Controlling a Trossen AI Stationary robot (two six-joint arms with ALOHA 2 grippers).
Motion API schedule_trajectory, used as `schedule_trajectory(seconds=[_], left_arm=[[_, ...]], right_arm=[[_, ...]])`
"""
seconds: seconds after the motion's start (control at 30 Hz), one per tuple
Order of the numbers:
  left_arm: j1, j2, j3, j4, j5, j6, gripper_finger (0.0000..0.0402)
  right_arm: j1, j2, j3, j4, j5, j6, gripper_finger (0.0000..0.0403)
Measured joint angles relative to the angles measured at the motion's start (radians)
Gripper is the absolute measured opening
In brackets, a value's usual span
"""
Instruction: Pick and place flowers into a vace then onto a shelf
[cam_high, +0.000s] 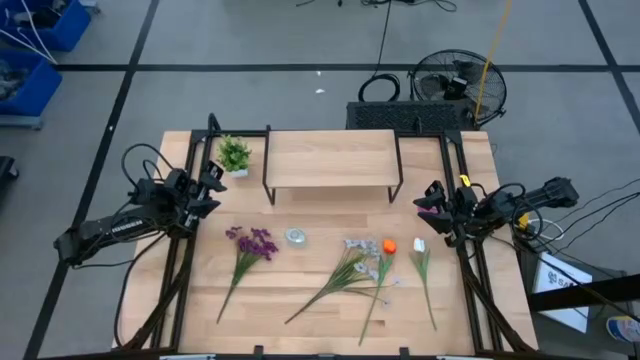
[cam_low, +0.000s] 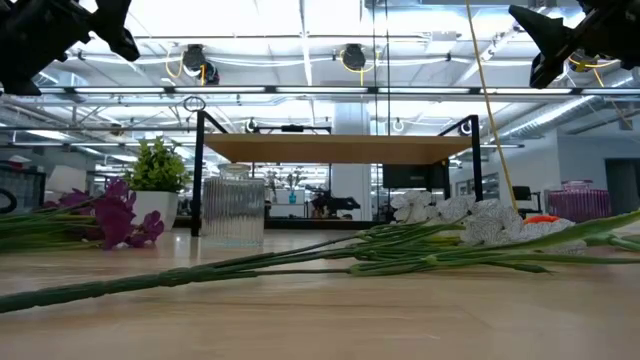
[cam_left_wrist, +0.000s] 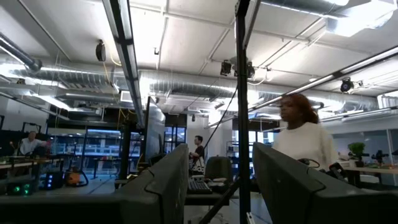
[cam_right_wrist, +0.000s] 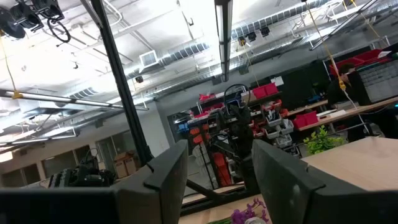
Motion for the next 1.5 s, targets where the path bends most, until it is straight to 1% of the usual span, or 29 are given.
schedule_trajectory(seconds=[1.13,1.27,1.37,1.5], left_arm=[[0.000,0.000,0.000,0.000,0.000,0.000,0.0184],[0.000,0.000,0.000,0.000,0.000,0.000,0.0184],[0.000,0.000,0.000,0.004,-0.030,-0.013,0.0184],[0.000,0.000,0.000,0.006,-0.081,-0.104,0.0184]], right_arm=[[0.000,0.000,0.000,0.020,0.000,0.000,0.0171],[0.000,0.000,0.000,0.039,0.000,0.051,0.0171],[0.000,0.000,0.000,0.039,0.000,0.088,0.0171],[0.000,0.000,0.000,0.040,0.025,0.054,0.0171]])
